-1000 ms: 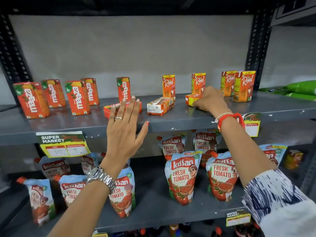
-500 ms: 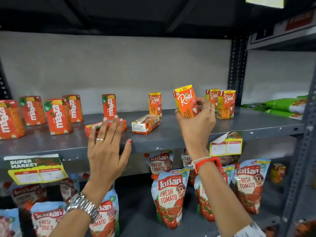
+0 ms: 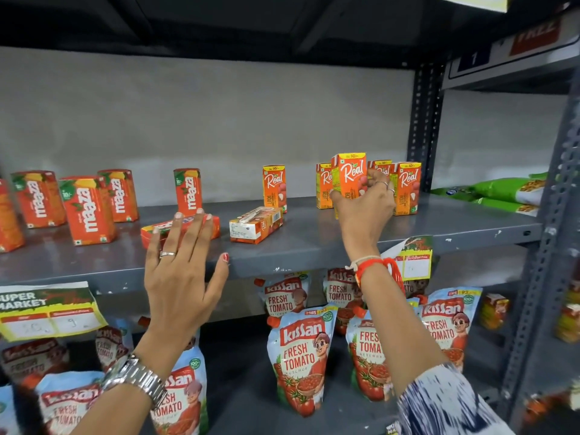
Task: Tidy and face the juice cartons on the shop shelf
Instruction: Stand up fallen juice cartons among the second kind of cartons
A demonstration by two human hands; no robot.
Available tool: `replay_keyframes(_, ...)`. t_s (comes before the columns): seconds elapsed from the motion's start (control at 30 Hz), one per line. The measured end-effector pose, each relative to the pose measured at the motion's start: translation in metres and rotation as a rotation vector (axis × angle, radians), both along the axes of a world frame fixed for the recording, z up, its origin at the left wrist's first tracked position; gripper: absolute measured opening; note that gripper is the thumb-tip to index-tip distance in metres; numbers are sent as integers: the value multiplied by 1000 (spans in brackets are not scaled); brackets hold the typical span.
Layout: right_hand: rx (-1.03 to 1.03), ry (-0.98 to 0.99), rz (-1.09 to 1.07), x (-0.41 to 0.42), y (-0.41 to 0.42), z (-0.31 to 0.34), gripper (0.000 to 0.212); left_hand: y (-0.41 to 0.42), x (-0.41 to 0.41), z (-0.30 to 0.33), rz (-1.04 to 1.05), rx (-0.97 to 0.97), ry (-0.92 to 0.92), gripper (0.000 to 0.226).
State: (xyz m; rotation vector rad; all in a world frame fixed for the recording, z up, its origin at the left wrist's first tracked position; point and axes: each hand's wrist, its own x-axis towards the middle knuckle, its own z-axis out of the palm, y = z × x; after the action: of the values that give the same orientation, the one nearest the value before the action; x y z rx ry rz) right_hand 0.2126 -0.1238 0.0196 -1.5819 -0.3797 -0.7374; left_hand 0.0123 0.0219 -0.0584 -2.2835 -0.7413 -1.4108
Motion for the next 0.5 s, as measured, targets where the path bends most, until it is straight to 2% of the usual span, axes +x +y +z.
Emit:
replay_keyframes(0.3, -181, 166, 57, 31, 5, 18, 107, 1, 2, -1, -10, 20, -18, 60)
replay_keyframes(0.5, -293, 168, 69, 32, 7, 17, 96, 3, 4, -2, -16, 44, -37, 59)
